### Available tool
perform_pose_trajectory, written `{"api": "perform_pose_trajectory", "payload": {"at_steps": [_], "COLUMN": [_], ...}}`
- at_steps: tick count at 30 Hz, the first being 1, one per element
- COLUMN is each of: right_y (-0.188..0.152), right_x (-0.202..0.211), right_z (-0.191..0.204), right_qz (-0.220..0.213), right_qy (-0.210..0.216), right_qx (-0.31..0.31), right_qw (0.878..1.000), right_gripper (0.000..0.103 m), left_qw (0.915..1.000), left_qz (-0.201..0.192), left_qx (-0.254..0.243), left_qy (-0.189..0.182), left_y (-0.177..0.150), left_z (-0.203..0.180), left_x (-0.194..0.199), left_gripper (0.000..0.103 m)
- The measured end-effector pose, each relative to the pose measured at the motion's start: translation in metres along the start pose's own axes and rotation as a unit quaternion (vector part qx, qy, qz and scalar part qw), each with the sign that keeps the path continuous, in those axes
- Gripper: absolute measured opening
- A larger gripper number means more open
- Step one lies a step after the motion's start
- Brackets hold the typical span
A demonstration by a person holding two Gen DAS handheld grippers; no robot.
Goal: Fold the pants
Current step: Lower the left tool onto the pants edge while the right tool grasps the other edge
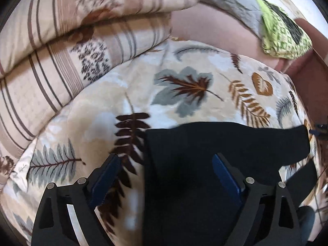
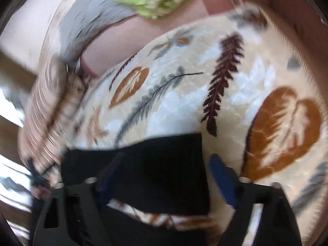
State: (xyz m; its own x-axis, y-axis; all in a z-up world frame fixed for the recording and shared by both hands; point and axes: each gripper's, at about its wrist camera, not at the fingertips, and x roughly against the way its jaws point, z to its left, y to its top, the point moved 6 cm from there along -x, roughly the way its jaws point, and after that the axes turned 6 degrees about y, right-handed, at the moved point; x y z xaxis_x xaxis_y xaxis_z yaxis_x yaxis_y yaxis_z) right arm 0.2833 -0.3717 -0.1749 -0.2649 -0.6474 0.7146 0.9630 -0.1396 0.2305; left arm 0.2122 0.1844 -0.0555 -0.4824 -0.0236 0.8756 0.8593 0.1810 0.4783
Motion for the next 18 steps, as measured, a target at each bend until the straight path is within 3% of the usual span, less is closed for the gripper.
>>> {"api": "perform_pose_trajectory", "payload": {"at_steps": [6, 10, 13, 14, 15, 16, 18], "right_y": [0.006, 0.008, 0.007, 0.006, 0.006, 0.006, 0.005], "right_x": [-0.021, -0.029, -0.031, -0.030, -0.029, -0.029, -0.025], "right_z": [-0.016, -0.017, -0.012, -0.011, -0.012, -0.014, -0.017], "right_qz": [0.014, 0.016, 0.013, 0.011, 0.009, 0.010, 0.004], "right_qy": [-0.025, -0.014, 0.011, 0.011, 0.005, 0.007, 0.009], "right_qx": [0.018, 0.019, 0.032, 0.042, 0.048, 0.046, 0.050], "right_qw": [0.999, 1.000, 0.999, 0.999, 0.999, 0.999, 0.999], "right_gripper": [0.058, 0.055, 0.039, 0.030, 0.015, 0.008, 0.008], "left_qw": [0.9990, 0.9972, 0.9959, 0.9954, 0.9954, 0.9963, 0.9971], "left_qz": [-0.019, -0.041, -0.046, -0.046, -0.041, -0.029, -0.007], "left_qx": [0.023, 0.001, -0.013, -0.019, -0.026, -0.033, -0.046], "left_qy": [-0.033, -0.062, -0.076, -0.083, -0.083, -0.073, -0.061], "left_y": [0.010, 0.007, 0.007, 0.008, 0.009, 0.010, 0.012], "left_z": [0.015, 0.010, 0.010, 0.009, 0.009, 0.009, 0.008], "left_x": [-0.020, -0.024, -0.029, -0.032, -0.038, -0.046, -0.060], "left_gripper": [0.091, 0.091, 0.080, 0.074, 0.071, 0.064, 0.053]}}
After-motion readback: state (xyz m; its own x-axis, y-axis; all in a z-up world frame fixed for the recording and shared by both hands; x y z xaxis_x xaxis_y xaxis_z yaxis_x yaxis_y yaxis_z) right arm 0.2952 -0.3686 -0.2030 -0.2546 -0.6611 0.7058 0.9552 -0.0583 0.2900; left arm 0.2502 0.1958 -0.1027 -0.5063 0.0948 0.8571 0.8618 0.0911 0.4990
